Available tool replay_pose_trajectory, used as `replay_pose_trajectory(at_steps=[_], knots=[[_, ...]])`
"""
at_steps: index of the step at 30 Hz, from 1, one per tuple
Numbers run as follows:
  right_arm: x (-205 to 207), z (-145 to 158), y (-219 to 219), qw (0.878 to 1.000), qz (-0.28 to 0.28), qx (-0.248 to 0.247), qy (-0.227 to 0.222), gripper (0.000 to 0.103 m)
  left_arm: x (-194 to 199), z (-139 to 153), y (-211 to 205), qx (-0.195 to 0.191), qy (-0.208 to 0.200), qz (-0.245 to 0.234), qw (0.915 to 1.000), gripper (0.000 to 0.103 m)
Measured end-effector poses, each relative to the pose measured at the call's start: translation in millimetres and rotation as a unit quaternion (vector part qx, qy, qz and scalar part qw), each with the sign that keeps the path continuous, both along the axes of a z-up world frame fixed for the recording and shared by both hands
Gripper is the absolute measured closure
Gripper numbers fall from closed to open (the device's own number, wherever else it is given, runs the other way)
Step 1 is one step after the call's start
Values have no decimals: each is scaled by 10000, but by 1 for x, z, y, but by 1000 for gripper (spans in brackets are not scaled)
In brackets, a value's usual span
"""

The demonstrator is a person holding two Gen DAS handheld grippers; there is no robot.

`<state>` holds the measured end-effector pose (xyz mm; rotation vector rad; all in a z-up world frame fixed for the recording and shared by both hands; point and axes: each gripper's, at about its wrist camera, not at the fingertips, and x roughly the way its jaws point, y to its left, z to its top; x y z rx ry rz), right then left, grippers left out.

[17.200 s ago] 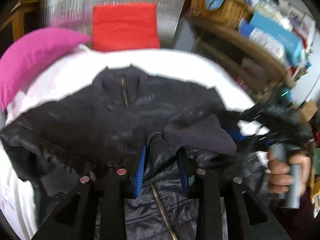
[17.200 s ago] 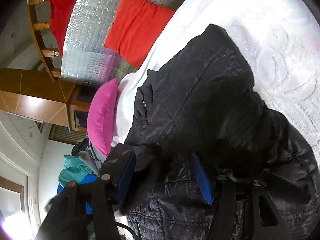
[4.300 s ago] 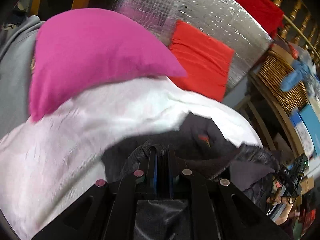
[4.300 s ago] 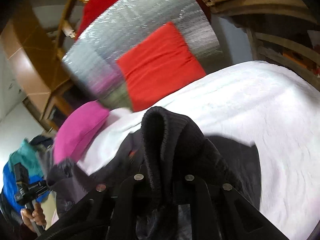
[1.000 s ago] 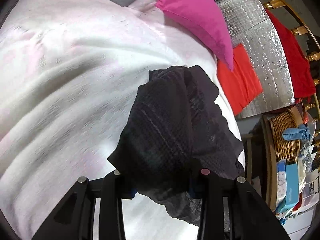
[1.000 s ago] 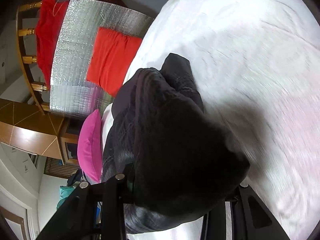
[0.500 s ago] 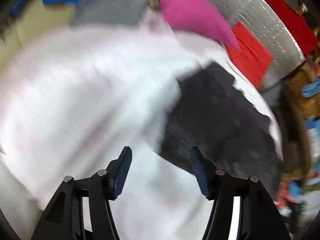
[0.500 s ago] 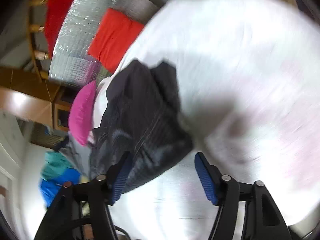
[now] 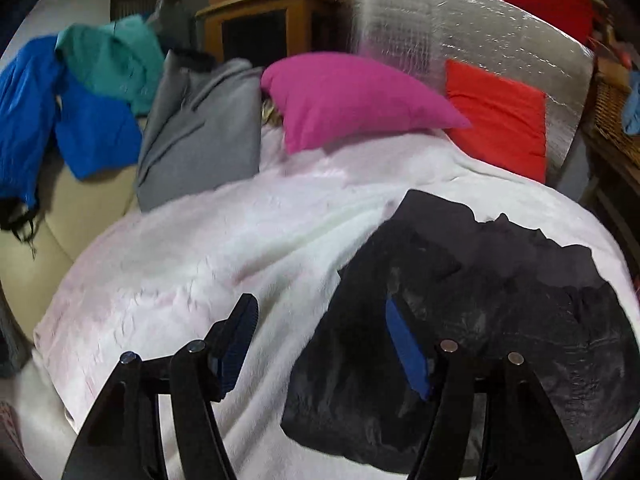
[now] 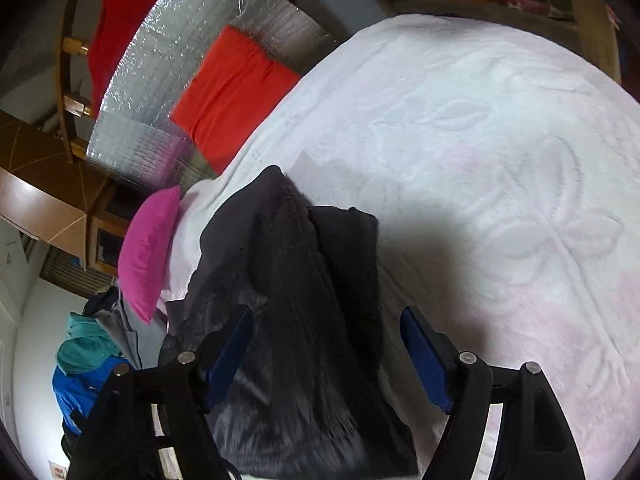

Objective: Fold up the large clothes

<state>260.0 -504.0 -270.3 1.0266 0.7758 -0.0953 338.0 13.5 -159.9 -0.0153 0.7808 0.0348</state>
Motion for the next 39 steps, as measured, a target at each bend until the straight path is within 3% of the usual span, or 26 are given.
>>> replay_pose_trajectory(at_steps=[7,17,22,26,28,32,34,37,39], knots=[[36,4,9,9996,146,-234,-13,24,10,-7,4,162,-3,28,9999,36],[53,-10,2,9943,355,-799,607,23,22,-14,5,586,-64,-49,9983,36],[52,-34,-8,9958,450,-224,761,19,26,-18,6,745,-29,-89,9972,36],[57,-45,-3,9953,701,308,597,18,31,-21,5,736,43,-149,9972,35],[60,-43,5,9949,823,215,537,14,36,-25,3,685,168,-318,9970,31],[63,-46,8,9954,845,206,403,10,61,-44,2,-129,899,-1088,9899,27],[62,-48,5,9957,803,341,321,10,78,-62,7,-759,1470,-1333,9772,27],[57,-50,2,9960,741,445,211,11,94,-76,18,-1565,1808,-1368,9613,27],[58,-49,4,9959,790,401,166,13,104,-86,21,-2076,2087,-1469,9443,27]])
